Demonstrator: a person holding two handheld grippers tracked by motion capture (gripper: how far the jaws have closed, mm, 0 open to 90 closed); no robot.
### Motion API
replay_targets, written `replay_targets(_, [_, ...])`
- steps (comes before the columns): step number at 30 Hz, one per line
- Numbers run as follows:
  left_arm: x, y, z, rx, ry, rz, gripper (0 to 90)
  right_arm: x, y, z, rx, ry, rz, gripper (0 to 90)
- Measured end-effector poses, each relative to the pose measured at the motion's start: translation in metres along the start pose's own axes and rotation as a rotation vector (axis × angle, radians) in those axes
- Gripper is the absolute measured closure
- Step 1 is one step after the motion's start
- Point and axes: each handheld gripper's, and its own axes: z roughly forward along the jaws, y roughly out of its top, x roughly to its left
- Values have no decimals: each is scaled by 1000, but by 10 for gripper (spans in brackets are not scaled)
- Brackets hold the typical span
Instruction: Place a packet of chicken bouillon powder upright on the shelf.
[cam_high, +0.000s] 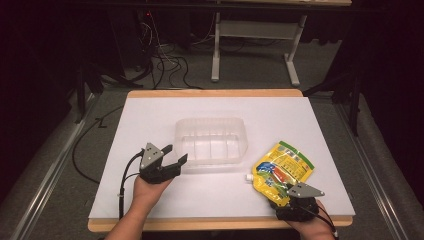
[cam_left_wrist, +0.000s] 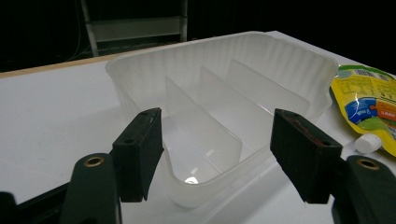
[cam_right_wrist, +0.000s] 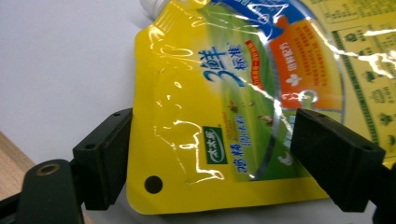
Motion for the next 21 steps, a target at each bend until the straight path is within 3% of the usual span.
replay_targets(3, [0, 0, 0, 5, -1, 2, 347, -2, 0, -2, -13, 2, 6, 202])
replay_targets(4, [0, 0, 0, 6, 0, 2, 347, 0, 2, -5, -36, 4, -18, 257])
replay_targets(7, [-1, -1, 1, 9, 0, 4, 347, 1, 3, -8, -51, -8, -32, 311])
replay_targets(10, [-1, -1, 1, 12, 0, 6, 347, 3, 6, -12, -90, -36, -71, 461])
replay_targets(12, [-1, -1, 1, 12, 1, 7, 346, 3, 6, -13, -90, -46, -71, 485])
replay_targets(15, [0, -1, -1, 10, 5, 4, 346, -2, 4, -9, -70, -27, -62, 606])
replay_targets(20, [2, -2, -3, 9, 8, -3, 347, -3, 5, -4, -59, -15, -76, 681])
replay_targets(21, [3, -3, -5, 8, 12, -6, 347, -2, 7, -2, -56, -7, -96, 717])
